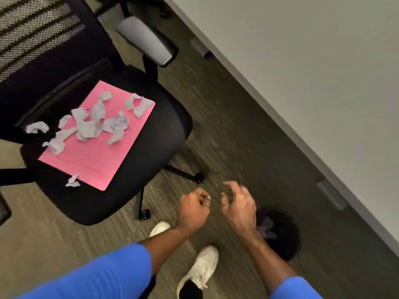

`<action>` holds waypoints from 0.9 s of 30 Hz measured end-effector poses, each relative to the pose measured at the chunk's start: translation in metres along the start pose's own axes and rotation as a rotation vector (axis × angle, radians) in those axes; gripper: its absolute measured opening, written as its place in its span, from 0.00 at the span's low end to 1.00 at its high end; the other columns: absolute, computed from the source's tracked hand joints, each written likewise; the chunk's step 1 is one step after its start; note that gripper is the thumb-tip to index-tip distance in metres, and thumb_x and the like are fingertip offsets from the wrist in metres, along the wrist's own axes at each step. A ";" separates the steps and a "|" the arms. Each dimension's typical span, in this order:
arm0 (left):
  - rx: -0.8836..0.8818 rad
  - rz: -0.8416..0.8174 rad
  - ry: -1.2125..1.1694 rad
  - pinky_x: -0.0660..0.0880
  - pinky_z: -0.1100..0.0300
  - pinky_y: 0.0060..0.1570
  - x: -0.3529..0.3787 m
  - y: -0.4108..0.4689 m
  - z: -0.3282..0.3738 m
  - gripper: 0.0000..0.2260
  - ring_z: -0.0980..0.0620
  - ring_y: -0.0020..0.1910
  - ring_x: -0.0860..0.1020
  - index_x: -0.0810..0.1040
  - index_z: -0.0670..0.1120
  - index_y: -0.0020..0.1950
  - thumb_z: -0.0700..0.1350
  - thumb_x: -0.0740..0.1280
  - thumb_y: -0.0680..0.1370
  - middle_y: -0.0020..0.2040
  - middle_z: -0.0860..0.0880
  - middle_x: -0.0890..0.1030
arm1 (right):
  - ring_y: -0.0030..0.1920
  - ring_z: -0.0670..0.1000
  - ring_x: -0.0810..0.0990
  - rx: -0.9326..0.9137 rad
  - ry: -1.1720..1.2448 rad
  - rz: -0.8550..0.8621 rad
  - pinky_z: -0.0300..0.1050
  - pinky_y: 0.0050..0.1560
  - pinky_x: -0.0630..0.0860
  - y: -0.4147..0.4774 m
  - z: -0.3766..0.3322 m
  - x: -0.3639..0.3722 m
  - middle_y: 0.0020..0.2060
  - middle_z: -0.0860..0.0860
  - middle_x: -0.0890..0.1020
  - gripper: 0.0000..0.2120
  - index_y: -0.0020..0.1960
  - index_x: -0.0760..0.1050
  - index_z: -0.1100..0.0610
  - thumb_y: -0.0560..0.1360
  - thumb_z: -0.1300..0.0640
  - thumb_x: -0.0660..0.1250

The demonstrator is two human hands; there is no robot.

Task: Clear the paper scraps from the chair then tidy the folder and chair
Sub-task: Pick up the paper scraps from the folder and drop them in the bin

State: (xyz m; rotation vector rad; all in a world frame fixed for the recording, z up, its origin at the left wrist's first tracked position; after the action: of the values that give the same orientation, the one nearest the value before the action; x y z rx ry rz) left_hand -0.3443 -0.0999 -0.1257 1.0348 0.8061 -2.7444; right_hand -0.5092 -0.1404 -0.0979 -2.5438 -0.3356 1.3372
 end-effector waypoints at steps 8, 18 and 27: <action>-0.050 0.311 -0.081 0.81 0.49 0.46 -0.132 0.014 -0.031 0.04 0.48 0.42 0.85 0.83 0.49 0.47 0.48 0.70 0.77 0.40 0.51 0.86 | 0.58 0.57 0.82 -0.245 0.006 -0.041 0.54 0.54 0.81 0.030 -0.125 0.031 0.58 0.51 0.79 0.20 0.64 0.76 0.48 0.73 0.56 0.71; -0.219 0.607 0.183 0.78 0.45 0.61 -0.298 0.007 -0.149 0.32 0.43 0.68 0.69 0.72 0.44 0.68 0.56 0.80 0.70 0.68 0.46 0.71 | 0.71 0.54 0.72 -0.481 -0.065 -0.204 0.55 0.58 0.80 0.064 -0.271 0.099 0.73 0.52 0.68 0.41 0.79 0.60 0.46 0.72 0.41 0.75; -0.298 0.576 0.307 0.66 0.39 0.77 -0.361 0.054 -0.186 0.50 0.36 0.81 0.57 0.61 0.42 0.81 0.71 0.73 0.70 0.83 0.38 0.56 | 0.82 0.64 0.54 -0.512 -0.301 -0.284 0.69 0.68 0.73 0.099 -0.368 0.158 0.84 0.57 0.52 0.49 0.83 0.50 0.41 0.73 0.45 0.77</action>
State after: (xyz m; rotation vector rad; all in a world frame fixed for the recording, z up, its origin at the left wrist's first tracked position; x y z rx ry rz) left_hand 0.0552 -0.0838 -0.0363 1.3748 0.7682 -1.9541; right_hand -0.1079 -0.2243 -0.0499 -2.5176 -1.1864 1.6824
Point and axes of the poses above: each hand's wrist, its own y-axis towards the middle knuckle, its own x-axis out of the palm, z = x × y, the point moved 10 cm from there along y, towards the middle knuckle
